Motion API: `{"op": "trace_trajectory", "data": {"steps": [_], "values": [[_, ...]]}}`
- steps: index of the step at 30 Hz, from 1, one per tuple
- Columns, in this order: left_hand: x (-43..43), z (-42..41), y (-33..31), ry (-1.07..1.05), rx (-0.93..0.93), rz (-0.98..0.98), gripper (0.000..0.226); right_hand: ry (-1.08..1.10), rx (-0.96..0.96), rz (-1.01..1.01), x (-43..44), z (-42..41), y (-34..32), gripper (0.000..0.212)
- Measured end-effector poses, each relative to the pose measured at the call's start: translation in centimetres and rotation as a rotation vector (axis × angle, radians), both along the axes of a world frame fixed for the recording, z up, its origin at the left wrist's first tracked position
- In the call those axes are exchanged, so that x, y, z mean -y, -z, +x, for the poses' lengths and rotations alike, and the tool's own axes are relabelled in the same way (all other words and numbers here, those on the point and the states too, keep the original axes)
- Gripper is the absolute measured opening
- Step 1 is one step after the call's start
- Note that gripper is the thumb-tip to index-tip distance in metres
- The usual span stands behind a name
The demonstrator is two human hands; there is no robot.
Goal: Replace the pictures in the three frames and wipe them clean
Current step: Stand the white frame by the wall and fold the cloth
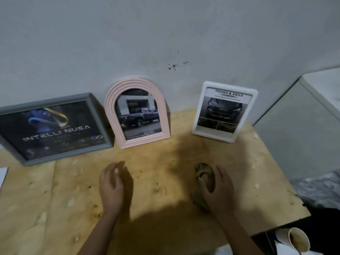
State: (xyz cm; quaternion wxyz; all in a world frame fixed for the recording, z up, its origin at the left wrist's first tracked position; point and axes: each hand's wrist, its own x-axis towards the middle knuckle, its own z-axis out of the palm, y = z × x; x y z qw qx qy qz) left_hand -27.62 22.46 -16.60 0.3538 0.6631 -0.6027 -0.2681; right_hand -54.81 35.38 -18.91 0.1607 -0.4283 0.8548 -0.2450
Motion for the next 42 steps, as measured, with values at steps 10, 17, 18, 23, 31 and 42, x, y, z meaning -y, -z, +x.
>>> {"op": "trace_trajectory", "data": {"steps": [10,17,18,23,31,42], "values": [[-4.9,17.5,4.6,0.054,0.505,0.215,0.061,0.172,-0.082,0.107,3.0,6.5,1.5,0.053],[-5.0,18.8,5.0,0.124,0.522,0.146,0.054,-0.027,-0.181,0.089,8.0,11.9,2.0,0.051],[-5.1,18.8,5.0,0.130,0.519,0.144,0.055,-0.069,-0.175,0.088,8.7,13.2,2.0,0.051],[-5.0,19.7,5.3,0.192,0.527,0.136,0.057,-0.311,-0.149,0.062,12.3,21.5,2.1,0.050],[-5.0,20.9,5.9,0.231,0.482,0.096,0.058,-0.799,-0.046,-0.018,11.2,28.7,2.7,0.046],[-5.0,20.7,5.7,0.212,0.413,0.067,0.054,-0.958,0.203,-0.126,1.6,28.1,2.4,0.036]]}}
